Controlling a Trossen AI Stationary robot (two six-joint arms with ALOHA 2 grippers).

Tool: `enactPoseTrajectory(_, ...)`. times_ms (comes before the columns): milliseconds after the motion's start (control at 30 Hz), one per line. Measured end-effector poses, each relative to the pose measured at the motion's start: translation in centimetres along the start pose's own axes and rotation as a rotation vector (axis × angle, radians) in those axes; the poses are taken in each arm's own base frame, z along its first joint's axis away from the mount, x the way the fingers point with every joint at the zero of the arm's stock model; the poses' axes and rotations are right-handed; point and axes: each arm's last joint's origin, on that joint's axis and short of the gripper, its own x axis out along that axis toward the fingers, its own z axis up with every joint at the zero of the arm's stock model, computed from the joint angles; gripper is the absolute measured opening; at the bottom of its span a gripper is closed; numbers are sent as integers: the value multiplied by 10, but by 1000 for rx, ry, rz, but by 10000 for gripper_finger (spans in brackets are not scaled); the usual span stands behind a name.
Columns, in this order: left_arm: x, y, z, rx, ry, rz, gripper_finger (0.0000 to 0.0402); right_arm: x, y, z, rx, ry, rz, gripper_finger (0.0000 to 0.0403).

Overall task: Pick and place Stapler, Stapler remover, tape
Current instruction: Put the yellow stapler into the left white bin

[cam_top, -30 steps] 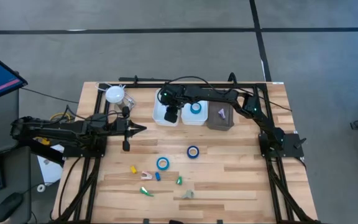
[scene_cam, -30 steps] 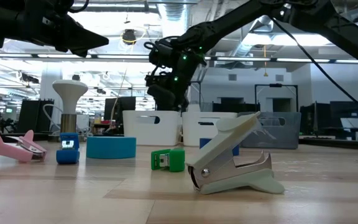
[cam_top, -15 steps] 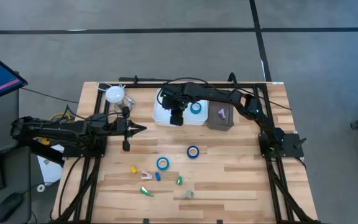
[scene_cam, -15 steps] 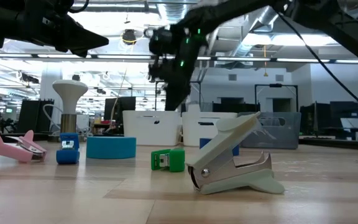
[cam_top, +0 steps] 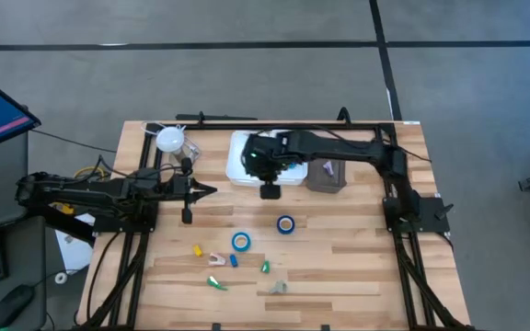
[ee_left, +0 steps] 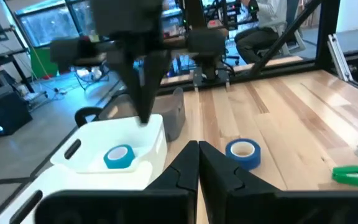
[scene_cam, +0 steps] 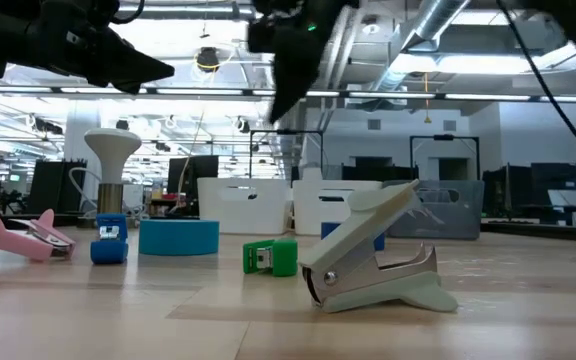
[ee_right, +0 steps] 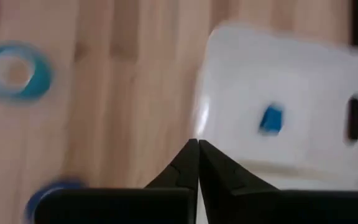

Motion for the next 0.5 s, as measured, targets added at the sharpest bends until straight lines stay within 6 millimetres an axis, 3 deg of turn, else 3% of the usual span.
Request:
enactPoseTrajectory(233,2,-1,-3,-26,25,-10,3,-11,21,-50,64,-153,-24,0)
enactPoseTrajectory(500,2,-1,-2,-73,22,-11,3,-24,61,-129,154,-423,-22,0)
